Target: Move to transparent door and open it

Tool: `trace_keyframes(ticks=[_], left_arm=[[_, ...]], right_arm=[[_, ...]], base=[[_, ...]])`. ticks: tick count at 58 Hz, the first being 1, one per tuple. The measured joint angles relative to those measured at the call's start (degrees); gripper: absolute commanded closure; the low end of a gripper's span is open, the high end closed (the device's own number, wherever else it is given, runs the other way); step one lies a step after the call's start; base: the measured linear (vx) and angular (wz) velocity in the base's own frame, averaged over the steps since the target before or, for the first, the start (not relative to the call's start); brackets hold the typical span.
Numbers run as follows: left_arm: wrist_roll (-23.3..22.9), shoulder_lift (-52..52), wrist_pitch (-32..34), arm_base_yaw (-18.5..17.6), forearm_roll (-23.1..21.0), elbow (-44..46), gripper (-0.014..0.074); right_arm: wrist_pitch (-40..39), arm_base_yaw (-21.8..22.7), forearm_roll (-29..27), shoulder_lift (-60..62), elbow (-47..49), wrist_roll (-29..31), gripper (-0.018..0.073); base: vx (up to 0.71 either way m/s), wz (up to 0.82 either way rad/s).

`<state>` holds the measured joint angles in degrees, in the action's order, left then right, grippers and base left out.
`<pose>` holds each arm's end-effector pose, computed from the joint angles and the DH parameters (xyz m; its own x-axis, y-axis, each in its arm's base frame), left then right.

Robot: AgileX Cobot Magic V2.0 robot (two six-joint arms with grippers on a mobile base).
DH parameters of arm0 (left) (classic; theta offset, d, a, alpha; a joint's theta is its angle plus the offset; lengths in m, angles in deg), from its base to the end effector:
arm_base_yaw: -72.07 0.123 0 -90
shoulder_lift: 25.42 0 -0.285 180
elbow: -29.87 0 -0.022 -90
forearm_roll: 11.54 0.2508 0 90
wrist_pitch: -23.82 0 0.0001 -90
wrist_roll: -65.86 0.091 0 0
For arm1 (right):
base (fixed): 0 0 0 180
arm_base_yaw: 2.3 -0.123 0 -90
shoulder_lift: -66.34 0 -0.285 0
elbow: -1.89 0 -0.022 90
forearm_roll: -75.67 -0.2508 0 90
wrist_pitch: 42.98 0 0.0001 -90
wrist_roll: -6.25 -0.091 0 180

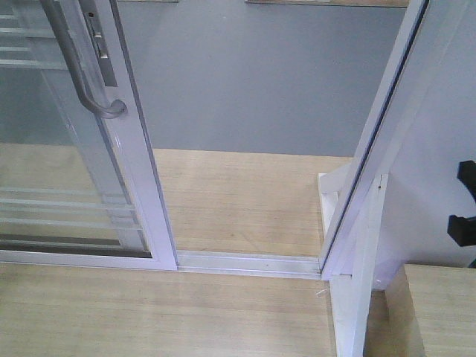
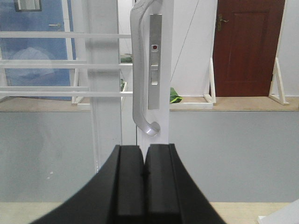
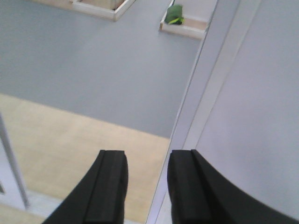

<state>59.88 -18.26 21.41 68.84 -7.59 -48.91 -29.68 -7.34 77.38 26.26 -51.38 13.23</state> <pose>0.0567 -0.0029 0.2008 0.0269 -0.0371 -0.9990 0.0544 0.9979 -0.0356 0.1203 0.0100 0.2876 -0.2699 -0.1747 -0.9469 -0.1233 0.9816 -0.1459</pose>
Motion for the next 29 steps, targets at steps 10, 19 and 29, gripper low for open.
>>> trace_keyframes(ticks=[10,19,29], left_arm=[[0.0,0.0,0.0,0.0,0.0,0.0,0.0602],[0.0,0.0,0.0,0.0,0.0,0.0,0.0602],[0.0,0.0,-0.1,0.0,0.0,0.0,0.0602]], right_arm=[[-3.6,3.9,0.2,13.3,-9.1,0.0,0.0428],[-3.6,6.9,-1.1,24.9,-16.8,0.0,0.0573],[-4.8,9.5,-1.7,32.6,-23.5,0.0,0.0570]], base=[[0.00,0.00],[0.00,0.00],[0.00,0.00]])
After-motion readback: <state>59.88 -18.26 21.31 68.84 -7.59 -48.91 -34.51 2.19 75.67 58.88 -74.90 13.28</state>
